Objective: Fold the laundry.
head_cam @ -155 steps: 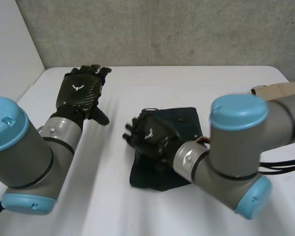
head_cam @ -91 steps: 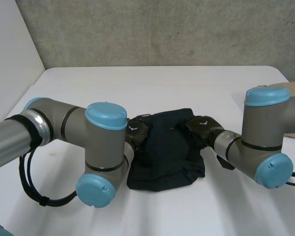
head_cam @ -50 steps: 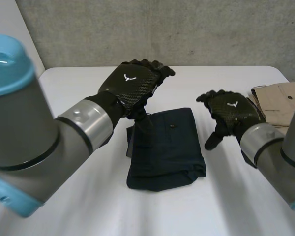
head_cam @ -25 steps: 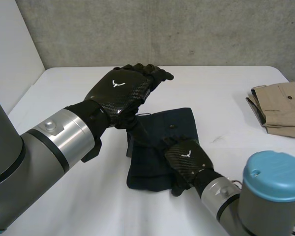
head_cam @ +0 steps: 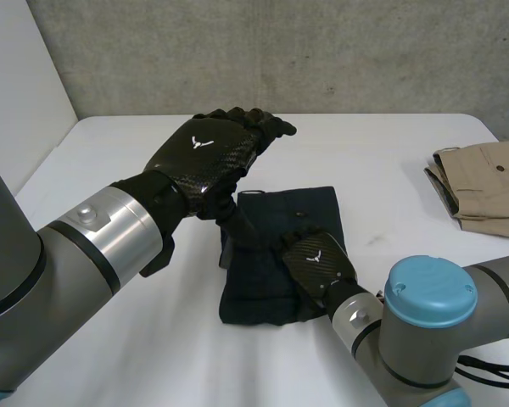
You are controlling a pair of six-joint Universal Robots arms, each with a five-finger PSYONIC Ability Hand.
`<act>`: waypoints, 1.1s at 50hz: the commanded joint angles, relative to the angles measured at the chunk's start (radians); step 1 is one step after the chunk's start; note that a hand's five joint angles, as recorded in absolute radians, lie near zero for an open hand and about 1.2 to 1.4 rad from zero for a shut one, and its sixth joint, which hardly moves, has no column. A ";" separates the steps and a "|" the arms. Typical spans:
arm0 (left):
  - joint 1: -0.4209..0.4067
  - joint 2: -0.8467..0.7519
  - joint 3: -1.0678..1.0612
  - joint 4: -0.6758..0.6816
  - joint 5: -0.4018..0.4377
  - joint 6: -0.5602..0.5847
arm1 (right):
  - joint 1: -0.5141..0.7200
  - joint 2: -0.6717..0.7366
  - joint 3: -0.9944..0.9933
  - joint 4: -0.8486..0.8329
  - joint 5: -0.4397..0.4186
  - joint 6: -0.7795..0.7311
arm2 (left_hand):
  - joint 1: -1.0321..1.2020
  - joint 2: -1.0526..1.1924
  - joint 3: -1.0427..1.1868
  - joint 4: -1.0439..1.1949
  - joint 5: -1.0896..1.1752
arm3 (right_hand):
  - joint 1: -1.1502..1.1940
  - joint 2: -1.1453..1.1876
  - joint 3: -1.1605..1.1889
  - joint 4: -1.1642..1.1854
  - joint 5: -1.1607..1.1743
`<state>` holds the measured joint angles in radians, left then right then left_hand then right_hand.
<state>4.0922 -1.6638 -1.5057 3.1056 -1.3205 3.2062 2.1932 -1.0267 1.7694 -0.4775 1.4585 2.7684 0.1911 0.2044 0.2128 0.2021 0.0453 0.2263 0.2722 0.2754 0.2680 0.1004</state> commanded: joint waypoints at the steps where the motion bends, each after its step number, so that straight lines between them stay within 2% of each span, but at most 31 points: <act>1: -0.001 0.001 -0.004 0.002 0.001 0.000 | -0.001 0.033 -0.039 -0.015 0.000 0.000 | -0.013 -0.026 -0.034 -0.024 -0.042 | 0.267 0.221 0.217 0.225 0.218; 9: -0.001 0.001 -0.013 0.019 0.001 -0.005 | -0.001 0.069 -0.097 -0.015 0.000 -0.003 | -0.013 -0.026 -0.034 -0.024 -0.042 | 0.633 0.587 0.584 0.592 0.585; 13: -0.001 0.001 -0.015 0.024 0.001 -0.005 | -0.001 0.094 -0.137 -0.010 -0.001 -0.004 | -0.013 -0.026 -0.034 -0.024 -0.042 | 0.982 0.936 0.933 0.940 0.934; 14: -0.001 0.001 -0.013 0.022 0.001 -0.005 | -0.003 0.103 -0.151 -0.006 -0.001 -0.010 | -0.013 -0.026 -0.034 -0.024 -0.042 | 1.168 1.122 1.119 1.126 1.120; 21: 0.002 0.001 -0.015 0.024 0.001 -0.005 | -0.010 0.108 -0.186 0.002 -0.004 -0.107 | -0.013 -0.026 -0.034 -0.024 -0.042 | 1.170 1.124 1.121 1.128 1.121; 25: 0.008 0.001 -0.015 0.024 0.000 -0.005 | -0.070 0.096 -0.183 0.022 -0.018 -0.208 | -0.013 -0.026 -0.034 -0.024 -0.042 | 1.170 1.124 1.121 1.128 1.121; 29: 0.013 -0.001 -0.021 0.025 0.000 -0.005 | -0.185 0.063 -0.176 0.051 -0.078 -0.305 | -0.013 -0.026 -0.034 -0.024 -0.042 | 1.170 1.124 1.121 1.128 1.121; 35: 0.016 -0.007 -0.024 0.037 -0.002 -0.005 | -0.364 0.028 -0.241 0.095 -0.231 -0.392 | -0.013 -0.026 -0.034 -0.024 -0.042 | 1.170 1.124 1.121 1.128 1.121; 38: 0.016 -0.008 -0.025 0.044 -0.002 -0.006 | -0.423 0.033 -0.336 0.118 -0.308 -0.394 | -0.013 -0.026 -0.034 -0.024 -0.042 | 1.170 1.124 1.121 1.128 1.121; 42: 0.016 -0.010 -0.025 0.045 -0.003 -0.011 | -0.478 0.045 -0.489 0.135 -0.368 -0.383 | -0.013 -0.026 -0.034 -0.024 -0.042 | 1.170 1.124 1.121 1.128 1.121; 49: 0.017 -0.010 -0.025 0.045 -0.003 -0.035 | -0.585 0.144 -0.795 0.143 -0.392 -0.278 | -0.010 -0.023 -0.032 -0.021 -0.039 | 1.170 1.124 1.121 1.128 1.121; 55: 0.017 -0.010 -0.025 0.048 -0.005 -0.040 | -0.670 0.243 -0.964 0.194 -0.409 -0.188 | -0.010 -0.023 -0.032 -0.021 -0.039 | 1.170 1.124 1.121 1.128 1.121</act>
<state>4.1090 -1.6737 -1.5311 3.1520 -1.3238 3.1720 1.6096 -0.8849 0.9889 -0.3289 1.0591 2.4827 0.1911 0.2044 0.2128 0.2021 0.0453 0.9620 1.1751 1.1655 1.1871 0.9342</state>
